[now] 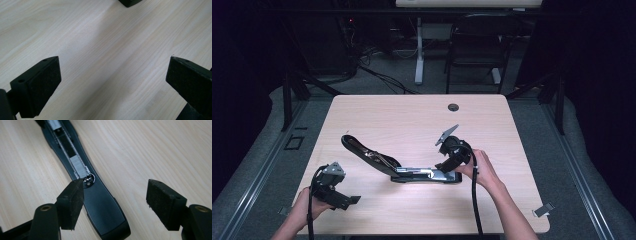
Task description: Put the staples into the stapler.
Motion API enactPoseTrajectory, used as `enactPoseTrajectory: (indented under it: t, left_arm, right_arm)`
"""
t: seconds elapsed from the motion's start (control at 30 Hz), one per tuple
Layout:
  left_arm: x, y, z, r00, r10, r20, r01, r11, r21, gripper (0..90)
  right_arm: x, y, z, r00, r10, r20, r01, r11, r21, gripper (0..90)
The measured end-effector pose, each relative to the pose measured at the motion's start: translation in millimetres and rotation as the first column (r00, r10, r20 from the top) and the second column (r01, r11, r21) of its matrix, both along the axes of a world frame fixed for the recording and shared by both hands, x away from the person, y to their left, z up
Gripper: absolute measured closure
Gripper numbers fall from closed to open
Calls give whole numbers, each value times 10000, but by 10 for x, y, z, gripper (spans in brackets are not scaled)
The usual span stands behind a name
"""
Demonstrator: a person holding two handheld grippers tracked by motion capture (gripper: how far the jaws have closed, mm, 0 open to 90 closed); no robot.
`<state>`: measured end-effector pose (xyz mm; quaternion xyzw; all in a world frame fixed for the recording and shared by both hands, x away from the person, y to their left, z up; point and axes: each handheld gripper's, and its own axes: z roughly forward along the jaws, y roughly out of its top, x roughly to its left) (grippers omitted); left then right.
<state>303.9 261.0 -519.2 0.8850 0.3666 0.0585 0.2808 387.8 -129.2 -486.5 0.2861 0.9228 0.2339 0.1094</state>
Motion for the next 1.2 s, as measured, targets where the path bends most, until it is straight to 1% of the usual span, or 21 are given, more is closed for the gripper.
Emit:
enactPoseTrajectory:
  t: [0.03,0.07,0.17,0.2,0.27,0.33,0.4,0.47,0.53,0.6,0.67,0.7,0.73,0.77,0.83,0.87,0.9,0.97,1.13,1.17,1.2]
  left_arm:
    - [3,0,1,10000,0,21,0,10000,6,0]
    - [4,1,1,10000,30,32,-30,10000,31,0]
    - [10,4,0,10000,53,32,-53,10000,26,0]
    - [10,2,1,10000,67,47,-67,10000,3,0]
    - [10,-1,8,10000,59,79,-59,10000,-22,0]
    - [10,-5,11,9999,29,101,-29,10000,-29,0]
    - [10,-4,14,9999,20,126,-20,10000,-25,0]
    - [15,-5,16,9999,39,164,-40,10000,7,0]
    - [20,-9,20,9998,75,177,-75,10000,-46,0]
    - [27,-14,24,9997,103,200,-102,9999,-63,0]
    - [33,-18,29,9996,134,250,-132,9999,-93,0]
    - [36,-18,29,9995,182,274,-180,9998,-97,0]
    - [41,-13,31,9995,171,261,-169,9998,-82,0]
    - [45,-11,31,9994,213,262,-210,9997,-101,0]
    - [59,-9,34,9992,298,254,-294,9994,-160,0]
    - [67,-10,36,9992,296,265,-292,9994,-178,0]
    - [76,-14,42,9988,381,306,-376,9991,-188,0]
    - [104,-17,57,9984,446,335,-437,9987,-273,0]
    - [166,5,88,9950,948,305,-929,9940,-580,0]
    - [169,7,100,9934,1089,374,-1062,9921,-669,0]
    - [168,9,120,9911,1217,534,-1179,9906,-694,0]
  right_arm:
    - [-4,-1,0,10000,-57,40,57,10000,-6,265]
    - [-10,-6,10,9999,-124,-63,124,9999,-73,231]
    - [-35,4,26,9993,-366,-30,366,9993,-74,189]
    - [-41,13,39,9992,-403,-74,401,9986,-347,182]
    - [-60,39,39,9981,-614,51,616,9962,-616,161]
    - [-67,35,42,9968,-793,-62,789,9957,-489,157]
    - [-71,34,41,9956,-928,-148,915,9933,-712,155]
    - [-78,15,45,9926,-1214,-86,1205,9902,-707,157]
    - [-82,-9,66,9894,-1452,-74,1441,9859,-847,161]
    - [-100,-44,73,9843,-1762,-67,1756,9831,-524,163]
    - [-149,-80,58,9760,-2177,-110,2179,9756,283,168]
    - [-172,-88,52,9739,-2271,-26,2271,9737,153,166]
    - [-214,-97,18,9702,-2420,84,2416,9696,383,170]
    - [-250,-102,-12,9686,-2484,76,2478,9677,456,173]
    - [-317,-100,-54,9646,-2621,285,2610,9646,371,174]
    - [-364,-103,-87,9597,-2787,360,2759,9588,683,173]
    - [-388,-110,-83,9603,-2766,365,2739,9595,653,174]
    - [-464,-128,-102,9539,-2934,630,2895,9550,648,170]
    - [-545,-202,-127,9415,-3293,719,3205,9407,1112,161]
    - [-558,-229,-106,9398,-3336,739,3245,9391,1127,163]
    - [-571,-244,-100,9344,-3457,859,3334,9337,1310,164]
